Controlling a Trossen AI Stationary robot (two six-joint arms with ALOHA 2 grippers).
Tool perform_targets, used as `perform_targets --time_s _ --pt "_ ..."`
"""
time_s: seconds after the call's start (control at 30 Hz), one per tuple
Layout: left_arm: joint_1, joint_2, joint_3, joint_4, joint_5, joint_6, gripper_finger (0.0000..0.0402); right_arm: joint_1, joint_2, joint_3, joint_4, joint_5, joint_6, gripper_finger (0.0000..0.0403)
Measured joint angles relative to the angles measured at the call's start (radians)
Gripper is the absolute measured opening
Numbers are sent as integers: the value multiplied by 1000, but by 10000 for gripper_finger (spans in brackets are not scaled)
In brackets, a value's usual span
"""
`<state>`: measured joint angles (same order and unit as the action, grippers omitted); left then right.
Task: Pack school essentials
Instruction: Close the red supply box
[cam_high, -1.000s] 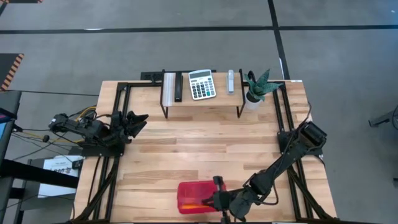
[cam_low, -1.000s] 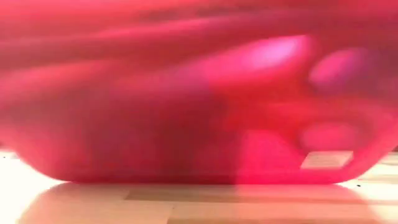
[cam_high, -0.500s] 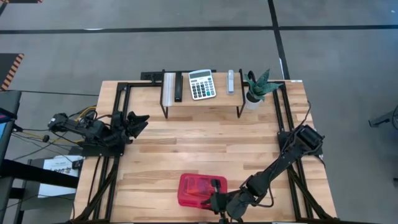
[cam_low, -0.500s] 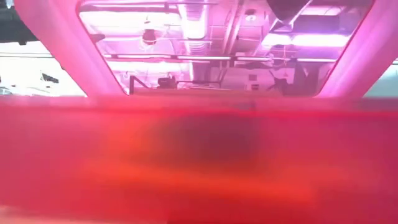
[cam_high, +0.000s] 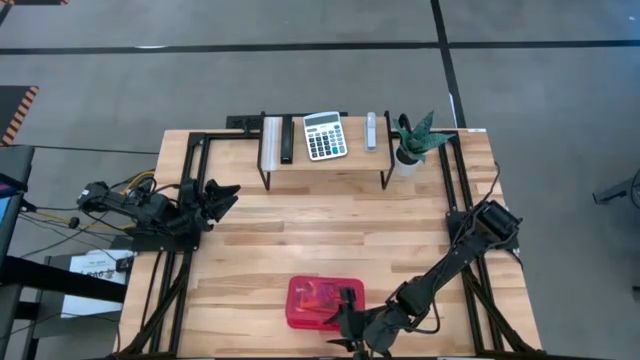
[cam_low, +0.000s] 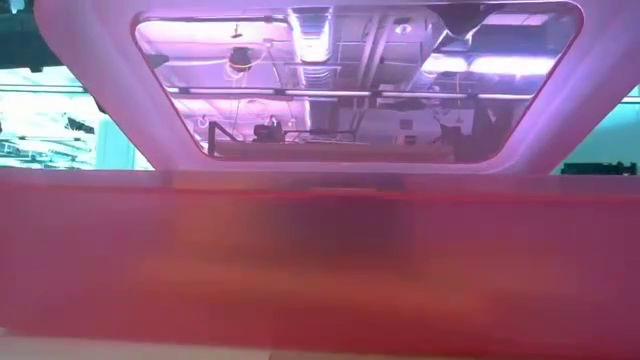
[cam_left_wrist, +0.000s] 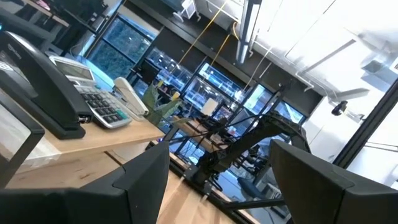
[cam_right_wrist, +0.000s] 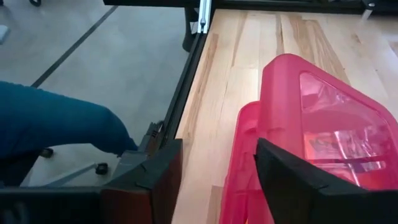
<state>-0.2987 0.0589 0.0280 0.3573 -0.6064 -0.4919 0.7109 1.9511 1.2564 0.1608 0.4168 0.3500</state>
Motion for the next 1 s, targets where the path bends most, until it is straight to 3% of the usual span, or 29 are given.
perform_targets --time_s 0.67,1.0 --pt "0 0 0 -6 29 -49 263 -49 79 -23 -60 3 147 204" --pt "-1 19 1 -15 183 -184 263 -90 131 -21 -53 -32 162 199"
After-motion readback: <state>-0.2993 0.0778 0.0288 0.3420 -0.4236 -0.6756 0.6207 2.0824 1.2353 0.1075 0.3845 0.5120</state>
